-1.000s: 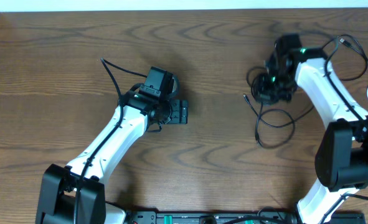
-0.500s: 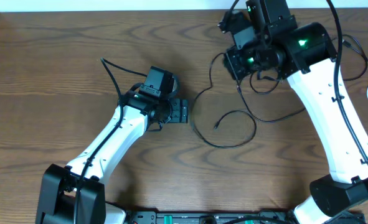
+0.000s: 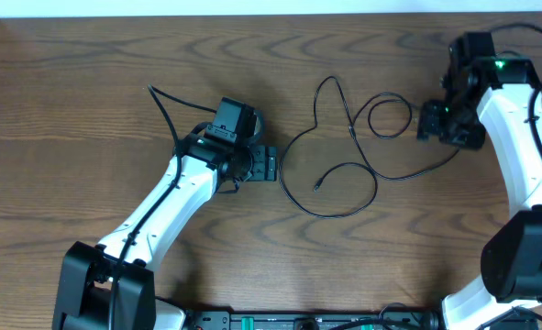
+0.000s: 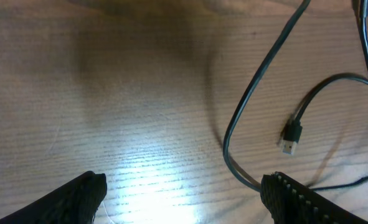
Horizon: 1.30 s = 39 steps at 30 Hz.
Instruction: Untangle cables
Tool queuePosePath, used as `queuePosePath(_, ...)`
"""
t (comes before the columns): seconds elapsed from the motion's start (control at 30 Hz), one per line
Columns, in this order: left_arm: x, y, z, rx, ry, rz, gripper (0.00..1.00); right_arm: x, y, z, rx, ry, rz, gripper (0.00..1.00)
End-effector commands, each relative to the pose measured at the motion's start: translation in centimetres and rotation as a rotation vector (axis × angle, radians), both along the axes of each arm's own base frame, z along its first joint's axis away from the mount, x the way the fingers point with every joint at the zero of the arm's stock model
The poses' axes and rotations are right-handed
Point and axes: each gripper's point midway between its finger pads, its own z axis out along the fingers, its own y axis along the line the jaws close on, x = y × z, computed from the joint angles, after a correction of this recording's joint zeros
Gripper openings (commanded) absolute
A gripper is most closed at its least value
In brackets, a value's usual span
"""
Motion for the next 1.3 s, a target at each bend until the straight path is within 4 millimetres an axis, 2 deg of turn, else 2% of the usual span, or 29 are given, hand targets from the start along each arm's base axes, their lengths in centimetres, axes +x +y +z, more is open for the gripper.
queuePosePath(0.0,-0.1,0.3,-0.3,0.010,0.008,0.000,0.84,-1.2,-1.4,-3.1,0.030,0.034,-0.173,0.82)
queuePosePath(0.17,-0.1,0.3,-0.3,0.010,0.009,0.000,0.85,-2.0,-3.5,-8.0,0.050,0.014,-0.268,0.91)
queuePosePath(0.3,-0.1,0.3,-0.3,0.010,0.009,0.000,0.84,-1.4,-3.7,-10.0,0.062,-0.041,-0.290,0.87)
queuePosePath(0.37,-0.2,0.3,-0.4,0.011,0.014,0.000,0.85,-1.2,-3.7,-11.1,0.072,-0.072,-0.355,0.86)
queuePosePath(0.43,-0.5,0.4,-0.5,0.015,0.023,0.000,0.85,-0.7,-3.5,-12.3,0.097,-0.123,-0.420,0.80)
queuePosePath(0.5,-0.5,0.4,-0.5,0.016,0.026,0.000,0.84,-0.4,-3.3,-12.8,0.114,-0.151,-0.421,0.68)
queuePosePath(0.53,-0.5,0.4,-0.5,0.016,0.026,0.000,0.85,-0.4,-3.2,-13.0,0.114,-0.156,-0.417,0.56)
queuePosePath(0.57,-0.5,0.4,-0.5,0.016,0.026,0.000,0.85,-0.4,-3.2,-13.0,0.114,-0.156,-0.416,0.48)
queuePosePath(0.6,-0.5,0.4,-0.5,0.016,0.026,0.000,0.85,-0.4,-3.2,-13.0,0.114,-0.155,-0.416,0.26)
queuePosePath(0.63,-0.5,0.4,-0.5,0.016,0.027,0.000,0.85,-0.4,-3.2,-13.0,0.117,-0.155,-0.415,0.09)
queuePosePath(0.67,-0.5,0.4,-0.5,0.016,0.027,0.000,0.85,-0.3,-2.8,-12.9,0.136,-0.155,-0.396,0.02)
queuePosePath(0.7,-0.5,0.4,-0.5,0.016,0.026,0.000,0.85,0.0,-2.3,-12.8,0.160,-0.160,-0.357,0.01)
queuePosePath(0.73,-0.5,0.4,-0.5,0.016,0.027,0.000,0.85,0.5,-1.5,-12.3,0.203,-0.171,-0.291,0.01)
queuePosePath(0.77,-0.5,0.4,-0.5,0.016,0.026,0.000,0.85,2.0,0.5,-10.2,0.305,-0.222,-0.151,0.01)
queuePosePath(0.8,-0.5,0.4,-0.5,0.016,0.026,0.000,0.85,3.0,1.5,-8.1,0.350,-0.261,-0.076,0.01)
queuePosePath(0.83,-0.5,0.4,-0.5,0.016,0.026,0.000,0.85,4.0,3.1,-4.5,0.384,-0.325,0.056,0.01)
queuePosePath(0.9,-0.5,0.4,-0.5,0.017,0.026,0.000,0.85,4.2,5.6,-0.1,0.362,-0.389,0.258,0.01)
queuePosePath(0.97,-0.5,0.4,-0.5,0.016,0.026,0.000,0.85,3.4,8.5,1.9,0.341,-0.420,0.439,0.02)
queuePosePath(1.07,-0.5,0.4,-0.5,0.017,0.027,0.000,0.85,1.3,12.8,1.7,0.341,-0.382,0.630,0.02)
queuePosePath(1.13,-0.5,0.9,-0.6,0.040,0.025,0.008,0.85,-1.0,16.3,1.0,0.347,-0.335,0.786,0.04)
queuePosePath(1.2,-0.5,2.2,-0.9,0.110,0.023,0.033,0.85,-2.5,17.7,-0.1,0.321,-0.285,0.839,0.13)
queuePosePath(1.27,-0.6,3.1,-1.1,0.158,0.023,0.048,0.85,-4.4,18.5,-1.7,0.326,-0.218,0.857,0.14)
